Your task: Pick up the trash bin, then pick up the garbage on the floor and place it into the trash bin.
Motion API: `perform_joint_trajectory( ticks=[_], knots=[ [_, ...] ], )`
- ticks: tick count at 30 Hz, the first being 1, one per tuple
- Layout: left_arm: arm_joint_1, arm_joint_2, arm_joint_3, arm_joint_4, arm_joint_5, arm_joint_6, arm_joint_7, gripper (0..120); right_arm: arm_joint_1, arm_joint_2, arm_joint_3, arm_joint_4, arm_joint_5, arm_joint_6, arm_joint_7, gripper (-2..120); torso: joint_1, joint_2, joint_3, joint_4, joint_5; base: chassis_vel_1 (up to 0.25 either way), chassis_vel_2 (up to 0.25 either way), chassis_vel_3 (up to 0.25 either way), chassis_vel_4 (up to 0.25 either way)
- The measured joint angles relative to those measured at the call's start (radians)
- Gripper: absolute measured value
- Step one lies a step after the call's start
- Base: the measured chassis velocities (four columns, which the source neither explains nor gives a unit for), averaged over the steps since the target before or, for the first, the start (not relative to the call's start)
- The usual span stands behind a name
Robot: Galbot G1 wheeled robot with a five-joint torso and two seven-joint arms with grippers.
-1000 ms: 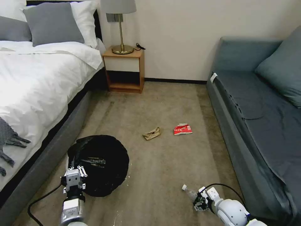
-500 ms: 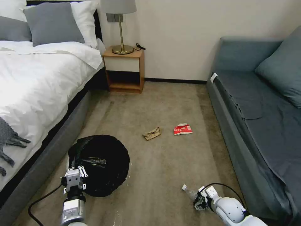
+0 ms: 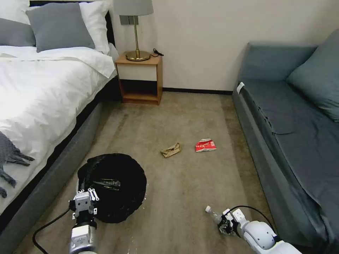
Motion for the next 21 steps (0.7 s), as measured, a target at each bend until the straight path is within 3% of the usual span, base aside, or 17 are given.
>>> perform_joint_trajectory(
  ticks=[13,21],
  knots=[
    [0.004,-0.001,0.002,0.008,0.007,0.0,-0.002,4,-0.016,-0.007,0.02,0.015,-0.019,-0.006,0.008,25,0.0,0.0,0.0,-0.0002,-0.0006,0.0,0.0,0.0,0.0],
    [-0.003,-0.005,0.006,0.009,0.016,0.0,-0.003,4,-0.023,-0.017,0.046,0.058,-0.015,-0.017,0.009,19,0.0,0.0,0.0,-0.0004,-0.0005,0.0,0.0,0.0,0.0]
  ],
)
